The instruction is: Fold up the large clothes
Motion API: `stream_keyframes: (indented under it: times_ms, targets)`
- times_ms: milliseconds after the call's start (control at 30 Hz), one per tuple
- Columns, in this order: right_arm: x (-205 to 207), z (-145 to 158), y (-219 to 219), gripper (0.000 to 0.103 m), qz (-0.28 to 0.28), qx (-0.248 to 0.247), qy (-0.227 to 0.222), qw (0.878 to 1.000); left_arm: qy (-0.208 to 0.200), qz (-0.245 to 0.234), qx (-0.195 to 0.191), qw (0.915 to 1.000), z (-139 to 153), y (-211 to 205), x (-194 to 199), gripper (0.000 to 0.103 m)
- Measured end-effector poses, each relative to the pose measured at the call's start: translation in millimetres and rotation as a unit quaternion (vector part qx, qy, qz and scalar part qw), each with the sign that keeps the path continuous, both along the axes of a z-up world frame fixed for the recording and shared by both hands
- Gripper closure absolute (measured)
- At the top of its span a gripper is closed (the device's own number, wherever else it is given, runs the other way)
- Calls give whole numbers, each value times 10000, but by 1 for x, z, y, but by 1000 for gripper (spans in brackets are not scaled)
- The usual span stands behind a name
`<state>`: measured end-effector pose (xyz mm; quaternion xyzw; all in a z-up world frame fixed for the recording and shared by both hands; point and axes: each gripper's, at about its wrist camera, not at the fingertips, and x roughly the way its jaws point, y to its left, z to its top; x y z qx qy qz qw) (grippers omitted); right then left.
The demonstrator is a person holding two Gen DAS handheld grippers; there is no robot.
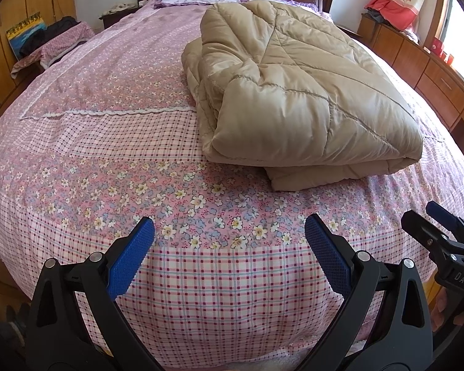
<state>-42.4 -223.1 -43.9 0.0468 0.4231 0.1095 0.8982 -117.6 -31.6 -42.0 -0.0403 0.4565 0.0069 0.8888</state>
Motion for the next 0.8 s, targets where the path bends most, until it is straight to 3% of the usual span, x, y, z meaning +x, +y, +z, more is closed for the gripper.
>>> stream_keyframes:
  times_ms: [700, 800]
  targets:
    - [3, -1, 4, 6, 13, -77, -17, 10000, 117, 58, -149, 9998, -1, 10, 5, 6]
    - [6, 0, 1, 6, 0, -184, -31, 9998, 31, 202, 51, 9998, 3, 24, 9, 6]
